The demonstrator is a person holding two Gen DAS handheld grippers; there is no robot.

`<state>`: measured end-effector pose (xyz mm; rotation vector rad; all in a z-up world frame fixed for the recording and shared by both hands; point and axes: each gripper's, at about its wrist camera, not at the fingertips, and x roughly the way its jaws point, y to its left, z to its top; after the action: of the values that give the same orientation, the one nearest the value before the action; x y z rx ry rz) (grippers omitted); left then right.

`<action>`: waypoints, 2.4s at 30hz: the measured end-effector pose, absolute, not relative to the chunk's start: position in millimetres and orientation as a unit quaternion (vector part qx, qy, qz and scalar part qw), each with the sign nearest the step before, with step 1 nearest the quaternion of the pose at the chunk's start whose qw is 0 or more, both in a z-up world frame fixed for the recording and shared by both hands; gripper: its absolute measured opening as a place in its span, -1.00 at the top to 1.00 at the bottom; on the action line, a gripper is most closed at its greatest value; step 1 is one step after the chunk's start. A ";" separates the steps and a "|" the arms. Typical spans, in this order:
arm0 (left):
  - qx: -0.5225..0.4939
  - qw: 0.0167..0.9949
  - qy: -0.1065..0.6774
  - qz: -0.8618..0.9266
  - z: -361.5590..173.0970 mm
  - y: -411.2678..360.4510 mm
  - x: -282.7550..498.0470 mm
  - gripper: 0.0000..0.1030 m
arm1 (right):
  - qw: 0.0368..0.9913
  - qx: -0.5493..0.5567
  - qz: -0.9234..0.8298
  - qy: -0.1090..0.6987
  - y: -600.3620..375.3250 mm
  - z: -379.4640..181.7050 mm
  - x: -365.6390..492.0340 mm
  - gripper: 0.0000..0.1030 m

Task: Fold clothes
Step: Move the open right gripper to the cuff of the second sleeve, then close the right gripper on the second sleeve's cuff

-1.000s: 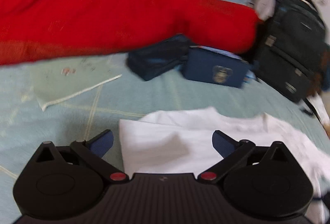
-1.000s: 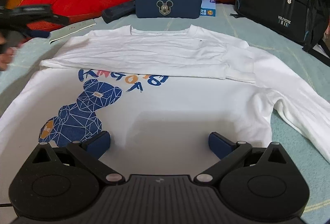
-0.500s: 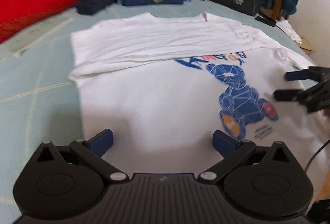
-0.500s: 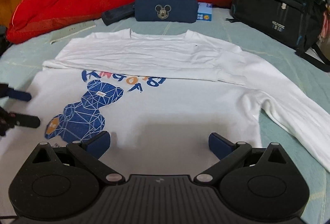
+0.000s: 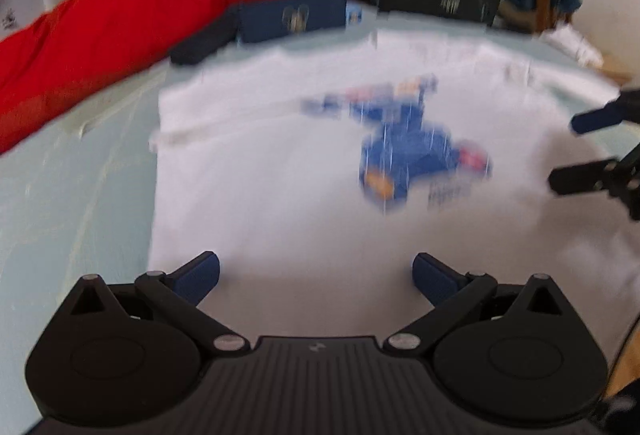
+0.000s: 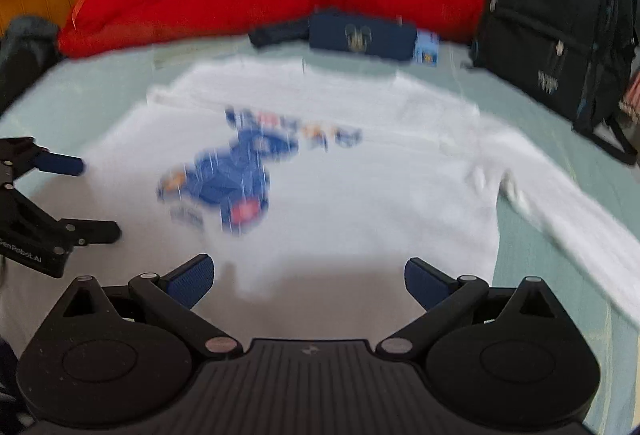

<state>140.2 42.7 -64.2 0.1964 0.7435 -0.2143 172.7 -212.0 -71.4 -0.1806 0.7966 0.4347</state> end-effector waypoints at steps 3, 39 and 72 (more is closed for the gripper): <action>0.109 0.924 0.353 -0.103 -62.7 40.8 122.5 -0.98 | 0.892 -0.089 0.199 0.396 -218.2 -86.4 158.8 -1.00; 0.093 0.932 0.315 -0.153 -43.7 -17.8 52.9 -0.98 | 0.942 0.071 0.134 0.299 -319.4 -73.0 118.1 -1.00; 0.140 0.905 0.350 -0.197 -68.6 -81.9 106.8 -0.98 | 0.924 0.308 -0.102 0.205 -535.5 -129.8 160.7 -1.00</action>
<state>106.8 -81.9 -68.6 0.2903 0.7234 -0.4071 160.7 -535.5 -129.8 0.6314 0.4204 -0.2103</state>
